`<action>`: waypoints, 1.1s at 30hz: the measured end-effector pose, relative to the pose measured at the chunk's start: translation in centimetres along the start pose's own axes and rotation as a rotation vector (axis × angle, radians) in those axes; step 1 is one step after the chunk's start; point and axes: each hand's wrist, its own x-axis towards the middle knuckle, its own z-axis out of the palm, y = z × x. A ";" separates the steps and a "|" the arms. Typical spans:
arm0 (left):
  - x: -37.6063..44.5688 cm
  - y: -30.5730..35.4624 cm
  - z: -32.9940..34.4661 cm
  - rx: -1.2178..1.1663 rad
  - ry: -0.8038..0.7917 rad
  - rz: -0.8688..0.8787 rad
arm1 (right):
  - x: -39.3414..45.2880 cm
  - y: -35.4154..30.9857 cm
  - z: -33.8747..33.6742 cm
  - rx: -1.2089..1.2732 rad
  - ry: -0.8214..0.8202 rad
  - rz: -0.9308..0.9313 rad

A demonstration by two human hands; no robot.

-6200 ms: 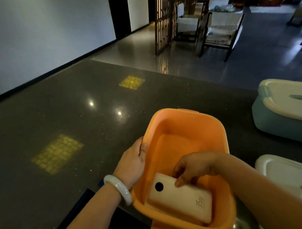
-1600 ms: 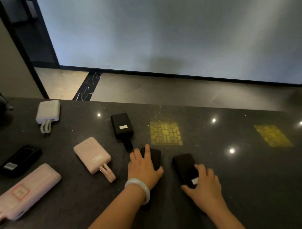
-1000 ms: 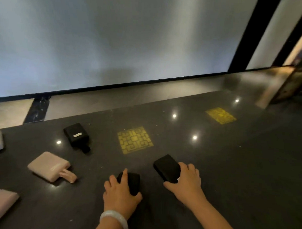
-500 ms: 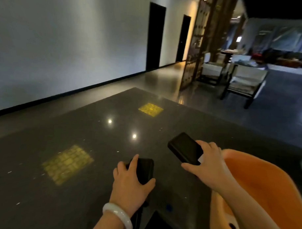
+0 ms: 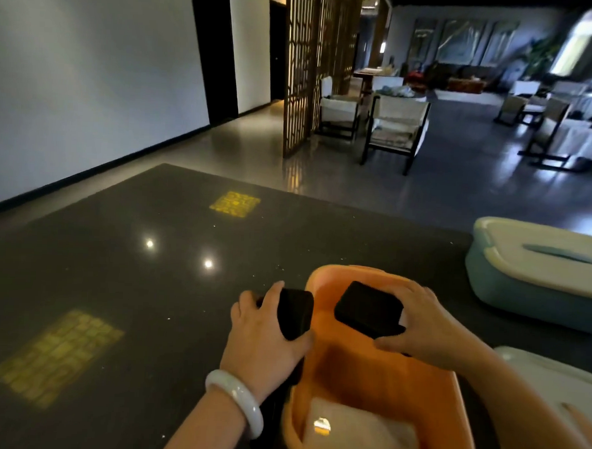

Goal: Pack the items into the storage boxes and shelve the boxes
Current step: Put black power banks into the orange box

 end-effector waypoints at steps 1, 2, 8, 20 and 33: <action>0.1 0.3 0.5 -0.004 0.009 0.010 | 0.2 0.4 0.2 -0.007 -0.049 -0.022; 0.0 0.5 1.1 -0.007 0.019 0.017 | 0.4 0.8 0.6 -0.024 -0.088 -0.036; -0.9 0.5 2.4 0.048 0.050 0.046 | 3.3 0.8 4.5 -0.227 -0.236 -0.110; -0.8 -1.1 2.1 0.034 -0.031 0.039 | 4.7 2.3 9.3 -0.175 -0.501 0.051; -0.5 -0.8 1.9 0.090 -0.081 0.064 | 4.9 1.9 8.5 -0.020 -0.679 0.117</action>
